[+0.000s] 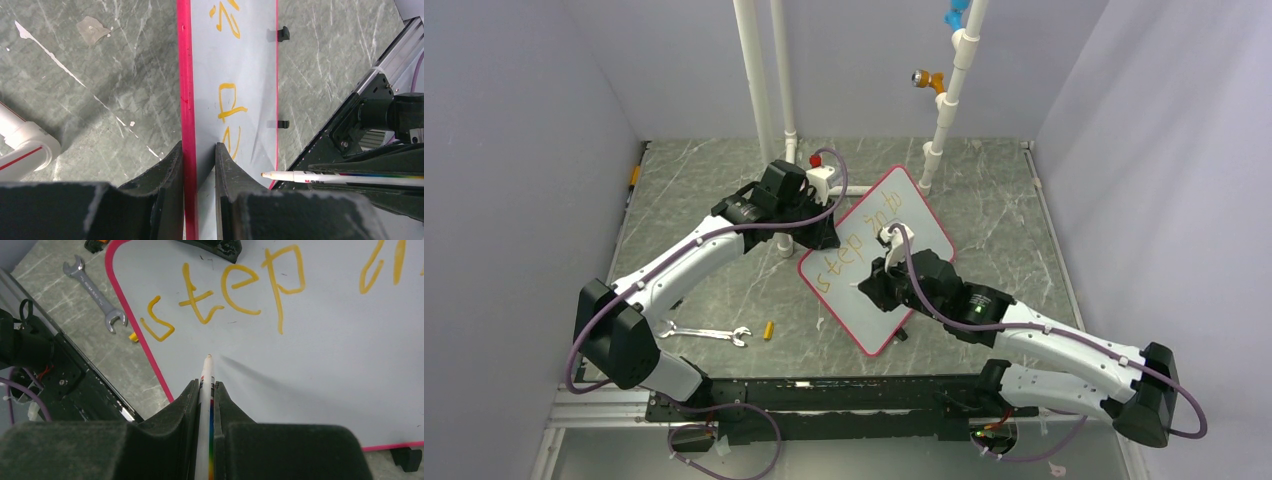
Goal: Write a sentence on the whiteboard
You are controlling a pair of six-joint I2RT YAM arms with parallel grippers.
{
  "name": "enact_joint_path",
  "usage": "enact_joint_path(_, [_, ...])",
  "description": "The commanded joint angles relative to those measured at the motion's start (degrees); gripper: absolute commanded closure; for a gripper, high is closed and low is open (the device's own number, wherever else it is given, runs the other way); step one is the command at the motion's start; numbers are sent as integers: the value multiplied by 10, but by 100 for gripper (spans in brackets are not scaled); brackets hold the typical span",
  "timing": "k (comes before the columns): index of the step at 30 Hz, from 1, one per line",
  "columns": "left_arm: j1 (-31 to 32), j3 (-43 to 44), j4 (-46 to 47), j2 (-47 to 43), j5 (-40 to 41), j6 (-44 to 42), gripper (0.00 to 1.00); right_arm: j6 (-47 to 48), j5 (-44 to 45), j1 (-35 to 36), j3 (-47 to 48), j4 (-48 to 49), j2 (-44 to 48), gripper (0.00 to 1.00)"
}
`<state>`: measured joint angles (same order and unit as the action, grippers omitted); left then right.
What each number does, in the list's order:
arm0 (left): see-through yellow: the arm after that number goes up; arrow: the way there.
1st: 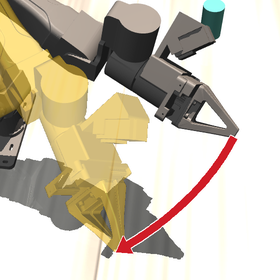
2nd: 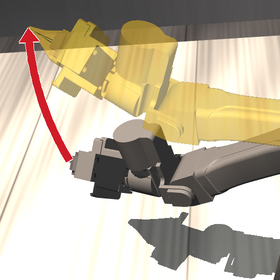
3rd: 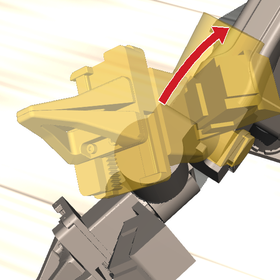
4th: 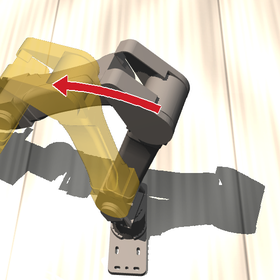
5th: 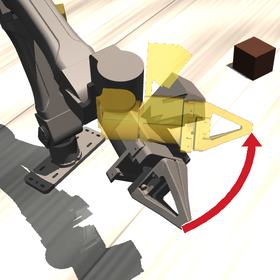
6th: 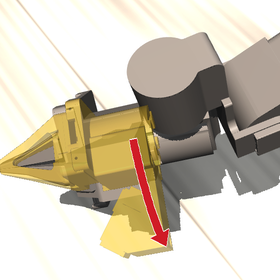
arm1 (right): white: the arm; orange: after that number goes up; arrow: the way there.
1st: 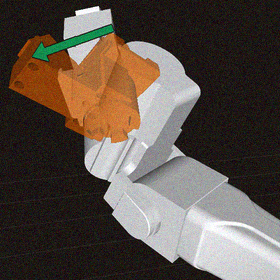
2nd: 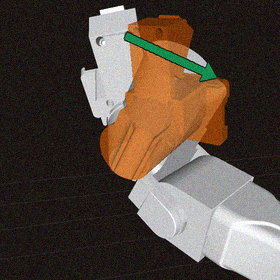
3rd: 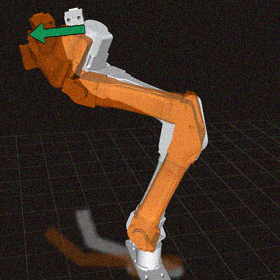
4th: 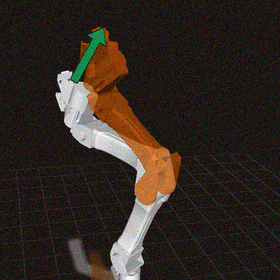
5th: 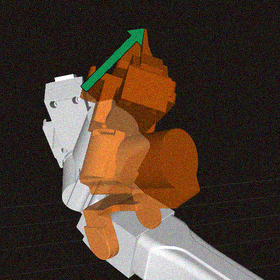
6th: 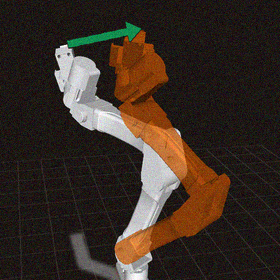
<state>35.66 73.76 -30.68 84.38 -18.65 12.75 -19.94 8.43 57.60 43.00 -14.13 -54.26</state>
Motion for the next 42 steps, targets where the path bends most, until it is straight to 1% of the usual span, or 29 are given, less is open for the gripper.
enact_joint_path(1, [-3, 19, 7, 2, 41, -62, 100, -3, 1, 6, -9, 33, -2, 100])
enact_joint_path(13, [-3, 17, 8, 3, 39, -63, 100, -4, 2, 16, -19, 37, -17, 100])
enact_joint_path(31, [-3, 18, 8, 2, 39, -63, 100, -1, -21, 37, -16, 29, -46, 100])
enact_joint_path(42, [-3, 18, 9, 4, 38, -62, 100, -10, 14, 45, -34, 3, -25, 100])
